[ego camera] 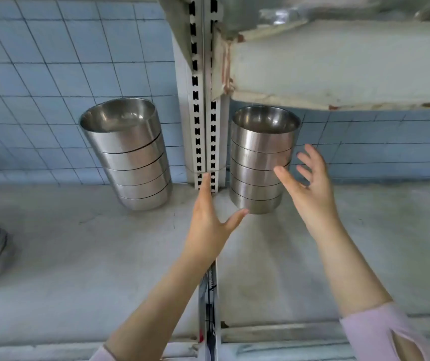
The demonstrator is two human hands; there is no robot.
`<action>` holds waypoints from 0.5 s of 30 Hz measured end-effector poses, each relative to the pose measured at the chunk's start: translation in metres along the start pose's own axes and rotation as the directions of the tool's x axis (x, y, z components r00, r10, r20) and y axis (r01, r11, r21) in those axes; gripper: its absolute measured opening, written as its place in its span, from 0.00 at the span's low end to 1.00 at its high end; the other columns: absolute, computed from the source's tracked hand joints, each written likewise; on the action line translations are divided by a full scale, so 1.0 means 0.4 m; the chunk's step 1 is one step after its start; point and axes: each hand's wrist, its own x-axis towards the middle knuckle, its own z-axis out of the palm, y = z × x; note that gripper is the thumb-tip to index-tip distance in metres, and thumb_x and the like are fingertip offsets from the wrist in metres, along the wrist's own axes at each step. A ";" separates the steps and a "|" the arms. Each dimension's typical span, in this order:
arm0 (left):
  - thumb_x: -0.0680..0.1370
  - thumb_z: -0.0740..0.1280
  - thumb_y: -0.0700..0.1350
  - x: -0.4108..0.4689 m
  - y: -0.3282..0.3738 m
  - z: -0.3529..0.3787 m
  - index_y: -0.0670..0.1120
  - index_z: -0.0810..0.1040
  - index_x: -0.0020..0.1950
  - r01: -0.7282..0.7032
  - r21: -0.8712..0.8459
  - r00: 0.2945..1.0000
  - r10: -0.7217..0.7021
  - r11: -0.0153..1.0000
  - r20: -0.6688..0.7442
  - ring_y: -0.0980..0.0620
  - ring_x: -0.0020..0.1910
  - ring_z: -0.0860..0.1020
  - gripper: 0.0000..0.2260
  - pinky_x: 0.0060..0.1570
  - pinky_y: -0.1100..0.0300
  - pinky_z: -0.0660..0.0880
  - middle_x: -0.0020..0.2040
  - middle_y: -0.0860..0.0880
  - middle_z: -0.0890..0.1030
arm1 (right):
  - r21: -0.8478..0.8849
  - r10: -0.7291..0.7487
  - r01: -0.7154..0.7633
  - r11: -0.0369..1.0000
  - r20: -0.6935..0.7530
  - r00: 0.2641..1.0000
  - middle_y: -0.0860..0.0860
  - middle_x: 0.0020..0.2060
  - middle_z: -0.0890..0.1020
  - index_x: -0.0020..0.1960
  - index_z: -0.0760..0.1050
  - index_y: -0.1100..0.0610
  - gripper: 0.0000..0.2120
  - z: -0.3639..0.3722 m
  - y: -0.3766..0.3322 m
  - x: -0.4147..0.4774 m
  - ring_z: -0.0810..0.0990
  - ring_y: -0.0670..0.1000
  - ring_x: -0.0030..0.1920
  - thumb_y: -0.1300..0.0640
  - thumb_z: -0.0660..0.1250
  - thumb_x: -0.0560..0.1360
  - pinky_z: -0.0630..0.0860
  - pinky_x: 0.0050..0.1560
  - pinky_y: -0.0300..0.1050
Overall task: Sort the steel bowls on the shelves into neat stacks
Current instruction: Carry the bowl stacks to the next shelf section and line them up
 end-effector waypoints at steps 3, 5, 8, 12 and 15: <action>0.70 0.75 0.51 -0.066 -0.072 -0.132 0.42 0.59 0.75 -0.097 0.065 0.898 0.116 0.993 -0.425 0.47 0.77 0.57 0.40 0.75 0.53 0.56 0.78 0.43 0.58 | 0.119 -0.033 0.051 0.992 -0.145 0.989 0.48 0.65 0.76 0.70 0.70 0.51 0.24 0.053 -0.006 -0.122 0.76 0.45 0.65 0.57 0.72 0.76 0.74 0.56 0.30; 0.67 0.78 0.48 -0.031 -0.133 -0.216 0.39 0.57 0.75 0.042 0.056 0.823 -0.003 0.998 -0.568 0.43 0.78 0.53 0.45 0.75 0.54 0.50 0.78 0.39 0.54 | 0.157 -0.024 0.052 0.986 -0.175 0.984 0.50 0.61 0.80 0.66 0.73 0.53 0.19 0.094 -0.005 -0.196 0.79 0.42 0.60 0.60 0.70 0.77 0.74 0.52 0.28; 0.63 0.82 0.47 0.067 -0.220 -0.308 0.44 0.46 0.78 0.242 -0.097 0.886 -0.261 0.965 -0.384 0.47 0.78 0.50 0.56 0.75 0.55 0.48 0.79 0.43 0.49 | 0.111 0.007 0.005 0.994 -0.108 0.994 0.50 0.57 0.82 0.63 0.75 0.53 0.15 0.163 0.000 -0.281 0.80 0.37 0.54 0.61 0.69 0.77 0.73 0.50 0.26; 0.62 0.82 0.47 0.129 -0.267 -0.376 0.54 0.54 0.76 0.230 -0.221 0.969 -0.243 0.948 -0.035 0.52 0.67 0.71 0.50 0.67 0.51 0.69 0.70 0.52 0.70 | 0.053 0.051 -0.051 0.997 0.006 0.999 0.48 0.57 0.82 0.62 0.76 0.50 0.15 0.227 -0.012 -0.329 0.80 0.41 0.57 0.54 0.69 0.76 0.75 0.53 0.31; 0.57 0.83 0.49 0.129 -0.282 -0.403 0.58 0.64 0.67 0.211 -0.226 0.976 -0.217 0.951 -0.003 0.55 0.61 0.77 0.44 0.62 0.51 0.74 0.62 0.55 0.78 | 0.008 0.051 -0.052 0.999 0.042 0.998 0.44 0.56 0.83 0.63 0.75 0.45 0.19 0.254 -0.042 -0.346 0.80 0.40 0.58 0.46 0.67 0.73 0.76 0.61 0.43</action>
